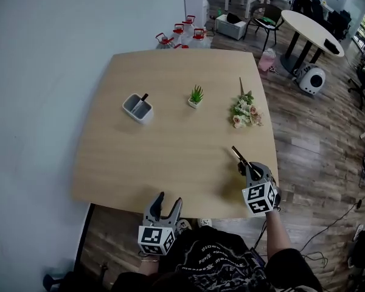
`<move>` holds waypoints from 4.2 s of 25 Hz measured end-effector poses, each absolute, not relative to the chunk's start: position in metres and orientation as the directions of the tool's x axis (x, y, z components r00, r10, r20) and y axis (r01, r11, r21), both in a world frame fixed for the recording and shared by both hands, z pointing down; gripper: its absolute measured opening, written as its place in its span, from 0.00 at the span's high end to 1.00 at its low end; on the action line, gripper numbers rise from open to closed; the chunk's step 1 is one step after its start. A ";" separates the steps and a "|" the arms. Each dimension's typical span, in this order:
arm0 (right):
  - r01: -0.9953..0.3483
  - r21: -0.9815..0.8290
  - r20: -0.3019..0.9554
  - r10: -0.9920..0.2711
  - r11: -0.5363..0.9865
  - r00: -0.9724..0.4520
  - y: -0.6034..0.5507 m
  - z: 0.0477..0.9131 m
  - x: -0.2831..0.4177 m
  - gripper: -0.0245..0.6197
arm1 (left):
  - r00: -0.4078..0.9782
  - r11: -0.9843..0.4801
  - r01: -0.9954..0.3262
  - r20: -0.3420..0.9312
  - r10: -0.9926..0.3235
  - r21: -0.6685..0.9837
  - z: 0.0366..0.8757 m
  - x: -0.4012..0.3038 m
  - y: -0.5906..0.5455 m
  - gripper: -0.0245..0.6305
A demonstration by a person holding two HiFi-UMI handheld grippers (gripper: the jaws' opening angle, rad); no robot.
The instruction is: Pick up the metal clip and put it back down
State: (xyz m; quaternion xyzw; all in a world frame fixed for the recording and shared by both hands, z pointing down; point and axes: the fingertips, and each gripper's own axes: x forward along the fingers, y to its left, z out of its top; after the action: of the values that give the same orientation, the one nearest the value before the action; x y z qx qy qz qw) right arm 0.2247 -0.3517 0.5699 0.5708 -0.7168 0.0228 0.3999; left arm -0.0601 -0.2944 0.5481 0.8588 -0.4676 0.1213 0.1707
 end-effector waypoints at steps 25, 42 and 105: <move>-0.670 0.551 0.671 -0.742 0.498 0.000 -0.388 0.641 0.222 0.66 | 0.373 -0.363 -0.925 0.431 -0.822 0.108 0.547 -0.099 -0.280 0.58; -0.868 0.261 0.659 -0.735 0.423 -0.160 -0.321 0.609 0.164 0.46 | 0.453 -0.429 -0.890 0.389 -0.802 0.151 0.546 -0.088 -0.271 0.58; -0.937 0.169 0.423 -0.881 0.307 -0.212 -0.235 0.532 0.121 0.94 | 0.700 -0.721 -0.688 0.339 -0.629 0.084 0.531 -0.014 -0.246 0.95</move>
State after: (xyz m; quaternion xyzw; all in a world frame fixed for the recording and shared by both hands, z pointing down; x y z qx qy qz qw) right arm 0.1215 -0.2353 0.5319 0.5855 -0.7760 0.0617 0.2262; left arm -0.0140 -0.2459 0.5314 0.9161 -0.3594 0.1448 0.1028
